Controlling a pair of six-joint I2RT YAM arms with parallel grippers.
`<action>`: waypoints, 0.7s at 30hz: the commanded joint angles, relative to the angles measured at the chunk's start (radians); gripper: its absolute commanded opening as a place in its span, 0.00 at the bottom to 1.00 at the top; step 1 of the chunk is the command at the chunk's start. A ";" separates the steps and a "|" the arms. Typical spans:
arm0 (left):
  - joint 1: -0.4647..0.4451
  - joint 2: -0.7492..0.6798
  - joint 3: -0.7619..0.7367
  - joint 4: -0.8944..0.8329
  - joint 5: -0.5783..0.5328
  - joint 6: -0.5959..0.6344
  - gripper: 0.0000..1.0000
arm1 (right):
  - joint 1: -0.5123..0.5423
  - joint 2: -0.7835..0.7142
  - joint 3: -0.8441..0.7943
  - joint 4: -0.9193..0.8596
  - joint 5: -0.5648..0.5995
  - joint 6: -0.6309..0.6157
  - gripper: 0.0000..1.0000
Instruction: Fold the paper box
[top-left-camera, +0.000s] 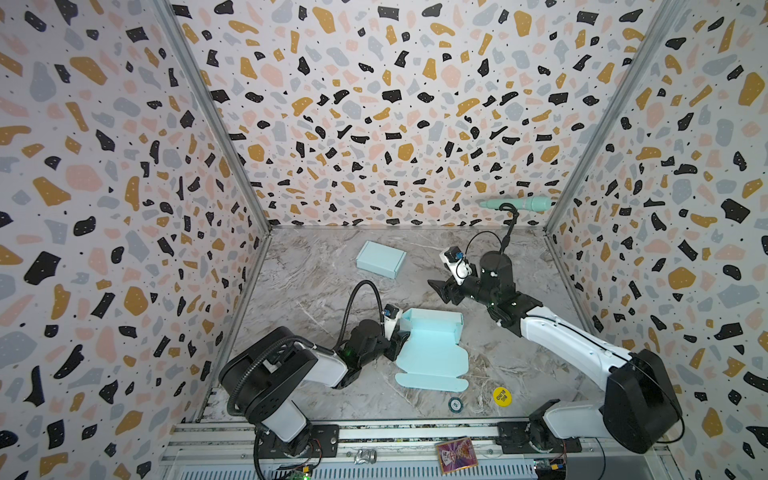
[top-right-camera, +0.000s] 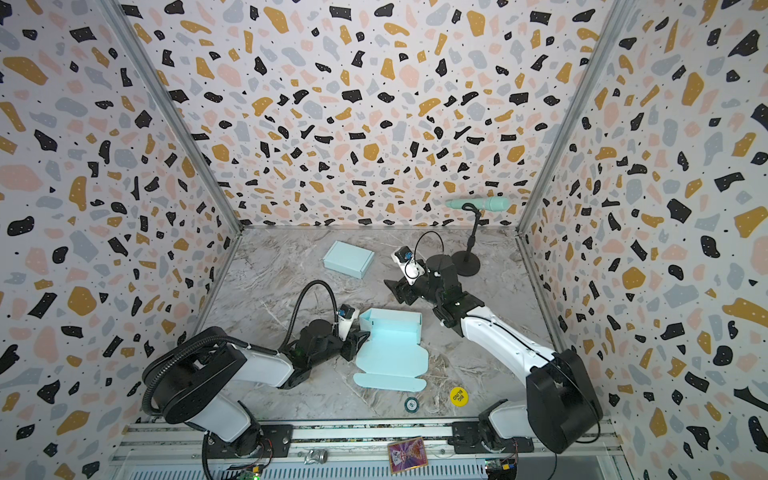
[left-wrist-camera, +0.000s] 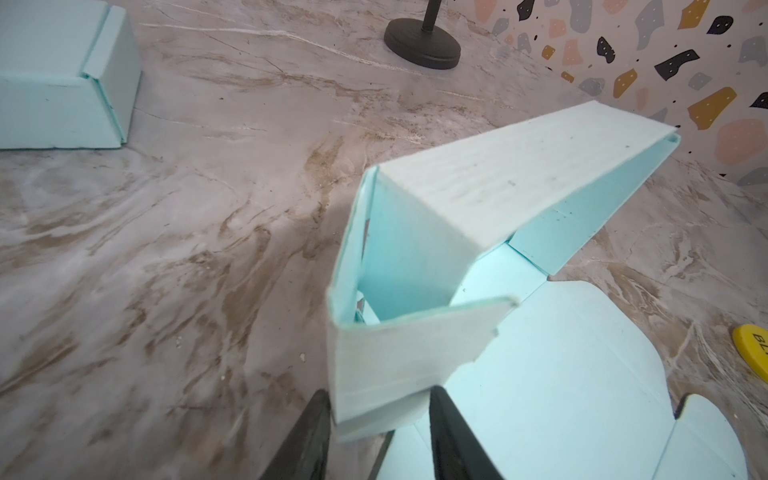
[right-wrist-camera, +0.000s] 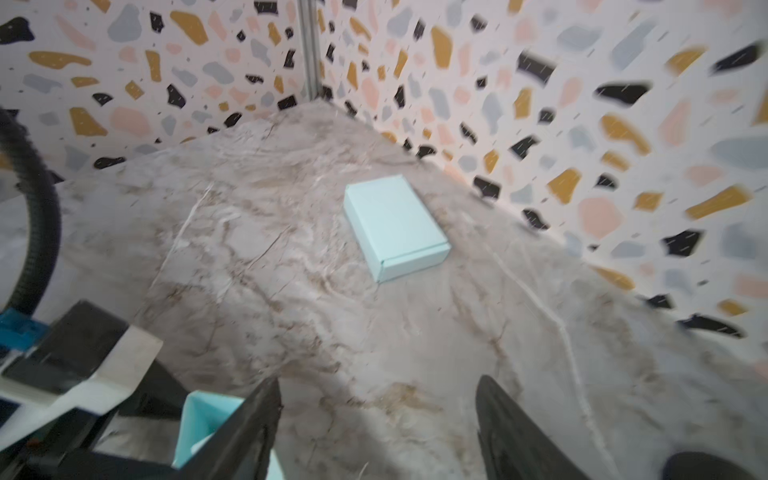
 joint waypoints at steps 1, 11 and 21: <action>-0.007 0.004 0.020 0.006 0.008 0.029 0.41 | -0.023 0.022 0.034 -0.142 -0.216 0.055 0.78; 0.000 0.028 0.043 0.011 0.055 0.030 0.44 | -0.032 0.107 0.028 -0.231 -0.263 0.030 0.80; 0.011 0.047 0.080 -0.012 0.140 0.044 0.45 | -0.037 0.176 0.003 -0.245 -0.289 0.012 0.67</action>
